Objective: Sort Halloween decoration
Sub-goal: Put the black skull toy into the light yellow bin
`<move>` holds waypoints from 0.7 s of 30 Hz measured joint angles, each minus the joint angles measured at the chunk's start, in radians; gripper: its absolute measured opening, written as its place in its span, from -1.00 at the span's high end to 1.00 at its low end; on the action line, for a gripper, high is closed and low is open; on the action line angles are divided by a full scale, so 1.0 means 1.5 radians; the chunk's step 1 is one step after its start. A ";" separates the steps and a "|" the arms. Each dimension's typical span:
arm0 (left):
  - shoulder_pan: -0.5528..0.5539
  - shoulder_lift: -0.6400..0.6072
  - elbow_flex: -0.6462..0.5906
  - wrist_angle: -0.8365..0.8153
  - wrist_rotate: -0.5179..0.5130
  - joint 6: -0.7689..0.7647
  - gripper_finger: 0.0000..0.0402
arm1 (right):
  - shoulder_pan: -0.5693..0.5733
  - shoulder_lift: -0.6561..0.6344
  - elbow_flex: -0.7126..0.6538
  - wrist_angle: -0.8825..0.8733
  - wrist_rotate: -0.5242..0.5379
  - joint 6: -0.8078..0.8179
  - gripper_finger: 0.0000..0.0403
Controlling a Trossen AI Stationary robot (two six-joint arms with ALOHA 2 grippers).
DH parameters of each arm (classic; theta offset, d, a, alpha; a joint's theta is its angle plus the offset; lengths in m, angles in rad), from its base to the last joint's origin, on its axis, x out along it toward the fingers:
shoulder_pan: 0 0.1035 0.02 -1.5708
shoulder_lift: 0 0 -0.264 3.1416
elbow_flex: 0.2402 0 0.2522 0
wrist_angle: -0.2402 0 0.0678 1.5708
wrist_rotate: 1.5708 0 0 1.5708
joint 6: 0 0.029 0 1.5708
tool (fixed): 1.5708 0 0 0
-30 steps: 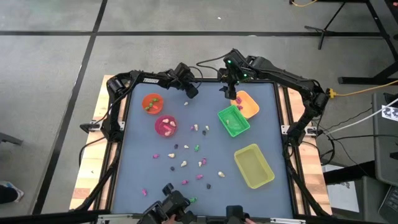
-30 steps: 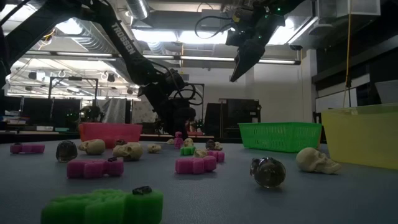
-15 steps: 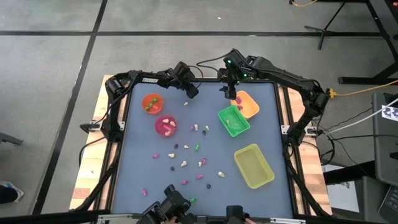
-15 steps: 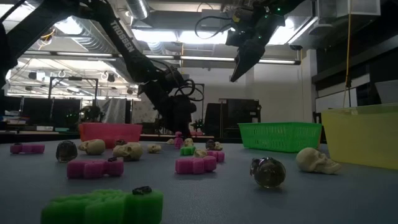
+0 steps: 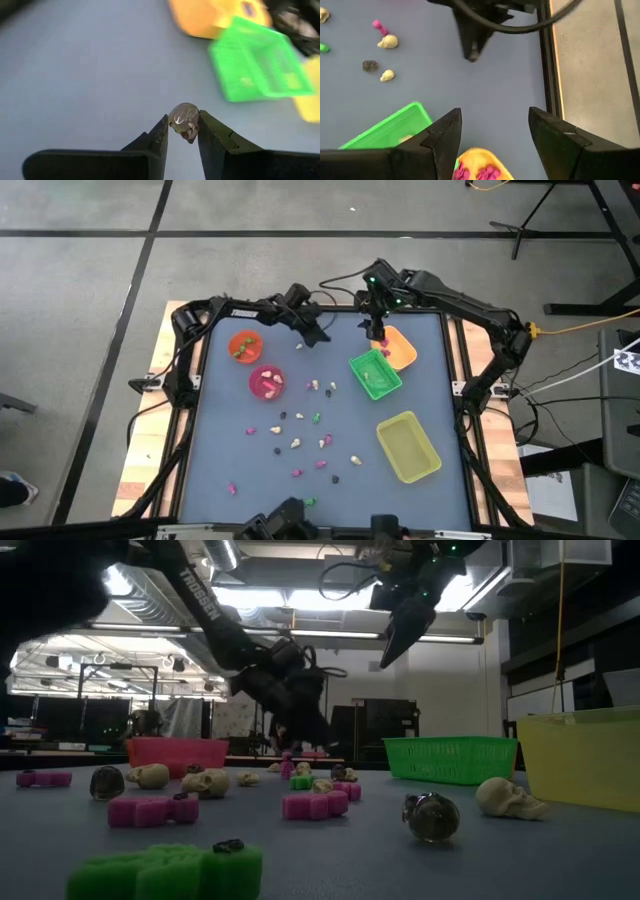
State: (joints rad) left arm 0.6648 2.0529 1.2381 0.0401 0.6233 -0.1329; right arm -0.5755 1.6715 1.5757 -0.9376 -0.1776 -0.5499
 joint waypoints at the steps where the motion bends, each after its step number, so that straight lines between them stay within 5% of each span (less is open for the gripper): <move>1: -0.010 0.000 0.000 0.004 0.011 0.000 0.68 | 0.000 -0.004 0.000 -0.008 0.002 0.000 -0.14; 21: -0.177 -0.015 0.000 0.073 -0.032 -0.015 0.68 | 0.023 -0.078 0.000 -0.110 -0.014 0.072 -0.14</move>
State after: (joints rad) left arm 0.3989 2.0300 1.2381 0.1490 0.5756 -0.1552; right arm -0.5414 1.5551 1.5757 -1.1029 -0.1989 -0.4423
